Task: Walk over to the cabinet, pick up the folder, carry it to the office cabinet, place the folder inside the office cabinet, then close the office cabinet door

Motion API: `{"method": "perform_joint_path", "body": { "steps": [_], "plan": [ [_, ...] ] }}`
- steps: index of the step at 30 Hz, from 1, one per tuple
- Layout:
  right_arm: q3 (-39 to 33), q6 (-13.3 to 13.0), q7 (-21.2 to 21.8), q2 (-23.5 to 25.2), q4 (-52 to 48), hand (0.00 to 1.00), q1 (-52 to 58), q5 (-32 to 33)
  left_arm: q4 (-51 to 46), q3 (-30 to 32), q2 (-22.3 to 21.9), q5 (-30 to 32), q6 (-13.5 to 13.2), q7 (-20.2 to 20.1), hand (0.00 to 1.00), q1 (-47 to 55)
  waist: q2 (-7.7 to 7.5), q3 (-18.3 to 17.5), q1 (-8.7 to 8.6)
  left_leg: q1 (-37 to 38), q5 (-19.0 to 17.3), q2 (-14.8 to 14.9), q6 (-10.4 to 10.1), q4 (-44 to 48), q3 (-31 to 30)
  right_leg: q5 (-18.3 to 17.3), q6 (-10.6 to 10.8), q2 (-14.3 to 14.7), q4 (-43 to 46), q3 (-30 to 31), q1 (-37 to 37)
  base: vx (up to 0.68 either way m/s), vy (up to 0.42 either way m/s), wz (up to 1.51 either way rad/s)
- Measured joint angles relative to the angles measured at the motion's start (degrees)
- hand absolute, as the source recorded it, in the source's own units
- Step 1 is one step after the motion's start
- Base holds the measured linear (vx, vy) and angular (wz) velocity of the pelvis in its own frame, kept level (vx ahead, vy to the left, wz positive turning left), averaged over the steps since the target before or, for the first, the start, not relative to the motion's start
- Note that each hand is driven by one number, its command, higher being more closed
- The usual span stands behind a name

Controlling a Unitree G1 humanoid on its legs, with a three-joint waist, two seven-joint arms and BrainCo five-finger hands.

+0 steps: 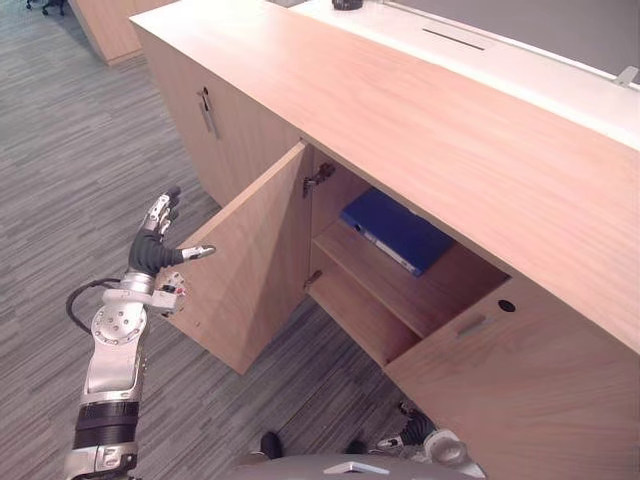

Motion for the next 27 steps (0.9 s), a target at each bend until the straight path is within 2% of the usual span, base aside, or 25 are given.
{"method": "perform_joint_path", "body": {
  "steps": [4,7,10,14,15,17,18,20,21,22,25,27],
  "plan": [
    [0.01,0.01,-0.06,0.24,0.10,0.00,-0.07,-0.01,-0.02,-0.09,-0.18,-0.60,0.00,-0.01,0.00,0.87,0.00,0.00,-0.08,1.25,0.93,-0.27,-0.01,-1.57,-0.14,0.47,0.01,0.13,-0.45,0.76,0.60,-0.04,0.022,-0.02],
    [0.00,0.03,-0.19,0.76,0.25,0.00,0.02,-0.02,-0.05,-0.45,-0.52,-3.40,0.01,0.46,0.00,0.95,0.02,0.02,-0.39,1.08,1.55,-0.26,0.15,-1.94,-0.13,1.48,0.04,0.42,-1.39,1.75,0.45,-0.07,0.005,-0.07],
    [-0.28,0.04,-1.05,0.94,0.25,0.00,0.18,-0.01,-0.74,-1.24,-2.45,-11.17,0.01,3.09,0.00,1.78,0.06,0.06,-0.57,1.11,1.91,-0.33,0.11,-2.29,0.28,2.35,0.45,0.53,-2.19,3.22,0.32,-0.09,0.015,-0.13],
    [-0.50,0.03,-2.60,1.02,0.23,0.00,0.23,-0.01,-2.24,-2.80,-2.71,-17.61,0.29,5.01,0.00,5.96,0.09,0.11,-1.19,1.19,2.14,-0.30,0.13,-2.37,1.33,2.87,0.89,0.58,-2.78,5.22,-0.91,-0.08,0.024,-0.20],
    [-0.60,0.03,-2.95,1.00,0.22,0.00,0.27,-0.01,1.02,-5.11,-3.26,-20.94,1.61,5.26,0.00,8.23,-0.05,0.49,-1.64,1.18,2.18,-0.35,0.12,-2.38,1.49,3.15,1.34,0.65,-3.33,5.87,-0.91,-0.03,0.025,-0.09],
    [-0.69,0.04,-3.80,1.02,0.25,0.00,0.56,0.00,3.12,-7.48,-5.91,-24.02,1.84,5.63,0.00,8.84,-0.50,0.82,-1.54,1.14,2.16,-0.40,0.09,-2.38,1.74,3.54,1.38,0.69,-3.87,6.32,-0.83,-0.03,0.031,-0.09],
    [-0.58,0.04,-4.29,1.27,0.25,0.00,0.87,0.01,9.36,-10.89,-7.14,-24.85,4.02,6.60,0.00,8.96,-0.98,1.22,-1.76,1.15,2.14,-0.41,0.07,-2.39,2.10,3.82,1.18,0.78,-4.34,6.85,-0.77,-0.03,0.034,-0.16],
    [-0.50,-0.01,-4.77,1.92,0.04,0.00,0.37,0.02,16.48,-13.46,-7.44,-26.80,6.49,8.07,0.00,9.61,-1.34,1.91,-2.23,1.24,2.04,-0.27,-0.06,-2.41,3.08,4.04,0.91,0.96,-4.58,7.88,-0.94,-0.02,0.019,-0.25],
    [-0.50,-0.01,-5.21,2.47,-0.33,0.00,0.22,0.03,20.26,-15.68,-7.82,-29.38,7.88,9.12,0.00,10.82,-2.20,2.84,-2.92,1.11,2.03,-0.19,-0.06,-2.40,3.50,4.62,1.12,1.07,-5.09,8.27,-1.00,0.00,0.001,-0.26],
    [-0.56,-0.02,-5.88,2.84,-0.56,0.00,0.46,0.13,22.64,-17.79,-8.68,-31.30,8.82,10.01,0.00,11.75,-2.82,3.30,-2.82,0.81,2.02,-0.14,-0.05,-2.39,4.26,5.16,1.00,1.21,-5.34,8.94,-1.47,0.01,0.000,-0.26],
    [-0.52,-0.04,-6.95,2.88,-0.87,0.00,0.85,0.12,23.37,-21.56,-10.44,-34.50,9.00,11.41,0.00,12.17,-2.73,3.40,-2.92,0.93,1.85,-0.34,0.35,-2.32,5.15,5.85,0.95,1.24,-5.99,9.71,-1.44,0.04,0.007,-0.18],
    [-0.42,-0.02,-8.14,2.55,-1.64,0.00,0.85,0.11,25.24,-25.28,-11.36,-36.92,8.56,12.06,0.00,9.60,-1.72,3.22,-3.07,1.19,1.45,-0.42,0.37,-2.09,6.52,6.32,0.94,1.29,-6.43,10.97,-1.54,0.05,0.019,-0.26]
  ]
}}
